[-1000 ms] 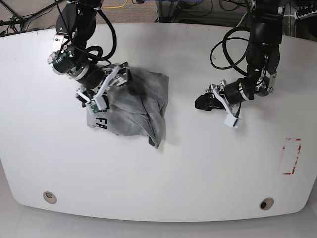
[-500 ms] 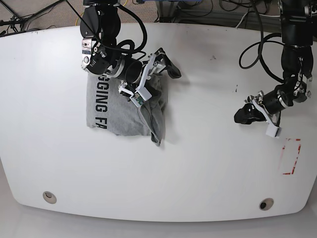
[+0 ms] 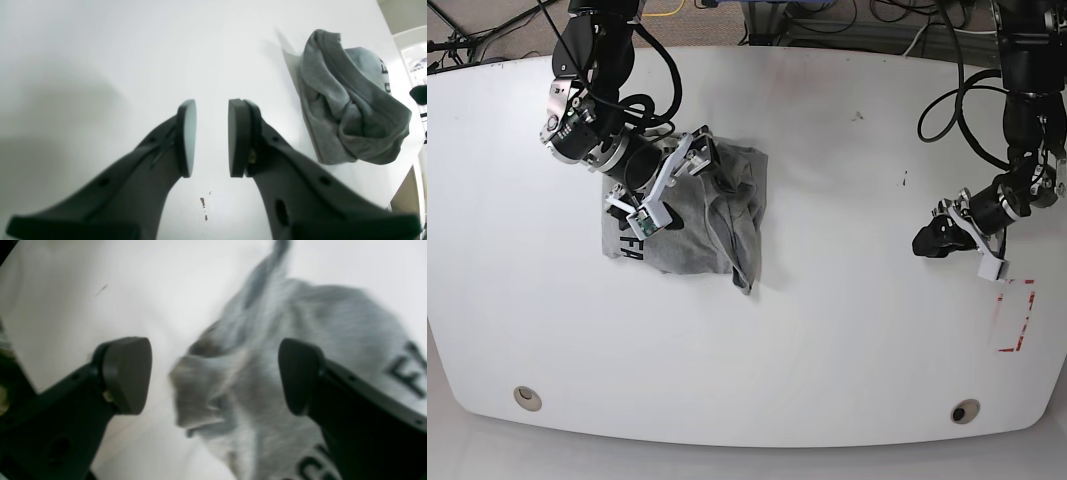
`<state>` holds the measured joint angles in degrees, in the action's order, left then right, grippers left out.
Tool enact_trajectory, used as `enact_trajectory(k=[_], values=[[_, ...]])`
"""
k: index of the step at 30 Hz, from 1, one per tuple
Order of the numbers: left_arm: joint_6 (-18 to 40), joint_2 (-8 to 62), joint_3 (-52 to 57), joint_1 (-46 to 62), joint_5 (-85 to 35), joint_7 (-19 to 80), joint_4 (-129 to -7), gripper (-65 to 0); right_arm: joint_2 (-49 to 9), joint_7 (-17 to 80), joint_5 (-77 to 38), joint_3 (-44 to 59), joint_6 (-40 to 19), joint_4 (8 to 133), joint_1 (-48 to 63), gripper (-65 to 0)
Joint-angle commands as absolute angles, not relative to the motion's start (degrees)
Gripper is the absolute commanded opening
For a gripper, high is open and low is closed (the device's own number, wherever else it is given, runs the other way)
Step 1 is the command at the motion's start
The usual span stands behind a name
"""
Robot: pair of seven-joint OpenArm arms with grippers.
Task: Fold the T-shirt properly
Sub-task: 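Release the shirt with the left gripper and pull it away, then move the left gripper back and grasp the shirt edge beside the right gripper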
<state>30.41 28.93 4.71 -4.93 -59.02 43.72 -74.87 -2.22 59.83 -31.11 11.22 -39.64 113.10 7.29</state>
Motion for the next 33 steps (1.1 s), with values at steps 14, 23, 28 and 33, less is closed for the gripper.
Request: enact_trajectory(k=[14,23,28,33], values=[[30.7,28.2,5.1,-6.0,-57.1,42.5,-76.0,-50.3,-1.5,58.9,-32.0,2.9,-40.0,108.2,8.2,-8.1],[30.6,28.3,2.2,-6.0,-54.3,42.5,-81.7,-50.3,-1.5,58.9,-32.0,-6.3,-40.0,108.5,8.7,-8.1],[30.5,28.2,-2.2,-6.5,-47.9,42.5,-88.4,-50.3,-1.6,58.9,-32.0,-1.6,-40.0,112.5,8.4,-8.1],[30.5,27.3,-10.9,-6.9,-40.0,42.2,-94.5,-50.3,-4.2,58.9,-32.4,4.7,-40.0,113.5,6.2,-8.7]])
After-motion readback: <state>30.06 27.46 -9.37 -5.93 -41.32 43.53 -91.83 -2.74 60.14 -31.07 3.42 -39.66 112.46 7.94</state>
